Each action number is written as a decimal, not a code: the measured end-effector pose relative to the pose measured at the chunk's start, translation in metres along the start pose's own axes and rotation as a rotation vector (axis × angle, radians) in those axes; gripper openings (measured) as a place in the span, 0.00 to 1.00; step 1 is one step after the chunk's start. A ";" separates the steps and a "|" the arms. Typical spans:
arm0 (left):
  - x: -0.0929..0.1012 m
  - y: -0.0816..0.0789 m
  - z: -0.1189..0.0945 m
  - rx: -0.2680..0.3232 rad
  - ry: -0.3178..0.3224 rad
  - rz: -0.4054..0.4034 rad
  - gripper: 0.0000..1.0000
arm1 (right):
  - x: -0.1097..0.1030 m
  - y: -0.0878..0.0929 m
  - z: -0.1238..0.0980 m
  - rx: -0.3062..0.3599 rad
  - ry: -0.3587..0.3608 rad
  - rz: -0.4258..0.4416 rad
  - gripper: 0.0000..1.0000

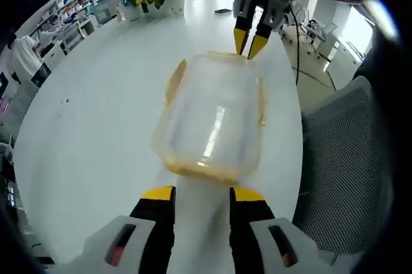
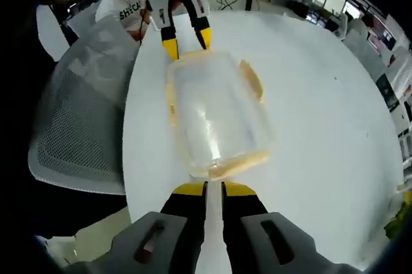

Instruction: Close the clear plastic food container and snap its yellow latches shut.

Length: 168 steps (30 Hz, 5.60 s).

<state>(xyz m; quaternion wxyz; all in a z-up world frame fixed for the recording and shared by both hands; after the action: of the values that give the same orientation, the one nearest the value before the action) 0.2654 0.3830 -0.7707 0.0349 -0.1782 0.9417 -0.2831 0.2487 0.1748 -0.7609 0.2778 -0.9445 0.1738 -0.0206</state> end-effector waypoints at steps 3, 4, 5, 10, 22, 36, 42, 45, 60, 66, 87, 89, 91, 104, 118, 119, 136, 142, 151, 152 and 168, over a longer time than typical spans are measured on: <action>0.002 0.003 -0.004 0.027 0.009 -0.129 0.31 | 0.003 -0.004 -0.004 0.053 0.010 0.105 0.12; 0.003 0.000 -0.004 0.054 0.016 -0.153 0.31 | 0.004 -0.006 -0.005 0.078 0.013 0.143 0.16; 0.003 -0.004 -0.007 0.085 0.019 -0.189 0.31 | 0.004 -0.008 -0.006 0.098 0.018 0.179 0.19; 0.002 -0.009 -0.013 0.144 0.019 -0.349 0.32 | 0.013 -0.016 -0.011 0.209 0.037 0.374 0.31; 0.001 -0.012 -0.013 0.246 0.026 -0.745 0.43 | 0.017 -0.021 -0.006 0.269 0.054 0.585 0.38; 0.012 -0.017 -0.001 0.245 0.031 -0.792 0.42 | 0.009 -0.013 0.005 0.256 0.040 0.634 0.34; 0.011 -0.020 0.001 0.247 0.018 -0.800 0.35 | 0.007 -0.014 0.009 0.226 0.046 0.591 0.30; 0.011 -0.016 0.003 0.211 -0.004 -0.782 0.28 | 0.006 -0.015 0.013 0.223 0.033 0.591 0.28; 0.010 -0.013 0.005 0.194 -0.036 -0.752 0.20 | 0.004 -0.015 0.014 0.228 -0.001 0.594 0.26; 0.004 -0.016 0.011 0.187 -0.038 -0.785 0.18 | 0.006 -0.018 0.014 0.270 -0.062 0.694 0.22; 0.013 -0.018 0.011 0.176 -0.023 -0.795 0.20 | -0.007 -0.012 0.016 0.273 -0.036 0.752 0.24; 0.013 -0.017 0.011 0.176 -0.025 -0.795 0.20 | -0.007 -0.011 0.016 0.279 -0.036 0.749 0.24; 0.011 -0.016 0.010 0.175 -0.022 -0.802 0.20 | -0.008 -0.012 0.016 0.279 -0.031 0.752 0.25; 0.010 -0.018 0.006 0.109 -0.046 -0.679 0.22 | -0.006 -0.014 0.013 0.213 0.038 0.625 0.26; 0.001 -0.036 -0.003 0.067 -0.253 -0.180 0.36 | 0.000 -0.022 0.008 0.211 0.140 0.185 0.34; 0.003 -0.039 -0.003 0.067 -0.257 -0.125 0.35 | 0.001 -0.024 0.007 0.213 0.148 0.143 0.34; 0.020 -0.078 0.009 0.103 -0.208 0.159 0.27 | -0.011 -0.071 0.008 0.360 0.060 -0.007 0.34; 0.025 -0.084 0.011 0.114 -0.198 0.170 0.27 | -0.013 -0.078 0.015 0.371 0.036 -0.013 0.34; 0.032 -0.088 0.014 0.118 -0.176 0.177 0.27 | -0.016 -0.085 0.022 0.380 -0.006 -0.014 0.35; 0.033 -0.088 0.015 0.119 -0.175 0.178 0.27 | -0.016 -0.085 0.024 0.373 -0.005 -0.018 0.35; 0.034 -0.087 0.019 0.116 -0.166 0.160 0.26 | -0.008 -0.085 0.029 0.351 -0.006 -0.025 0.34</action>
<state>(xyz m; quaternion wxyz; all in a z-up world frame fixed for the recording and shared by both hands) 0.2644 0.2931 -0.7379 0.1455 -0.1231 0.9289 -0.3175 0.2721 0.2587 -0.7398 0.4388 -0.8836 0.1551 -0.0512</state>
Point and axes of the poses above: the point that each gripper's makers call its tool centre point, and the gripper's own axes: z roughly forward along the fingers, x roughly to its right, y roughly out of its underside, the point moved 2 cm from there along -z, roughly backward along the fingers, and after that the axes turned 2 degrees about x, right-handed, at the moved point
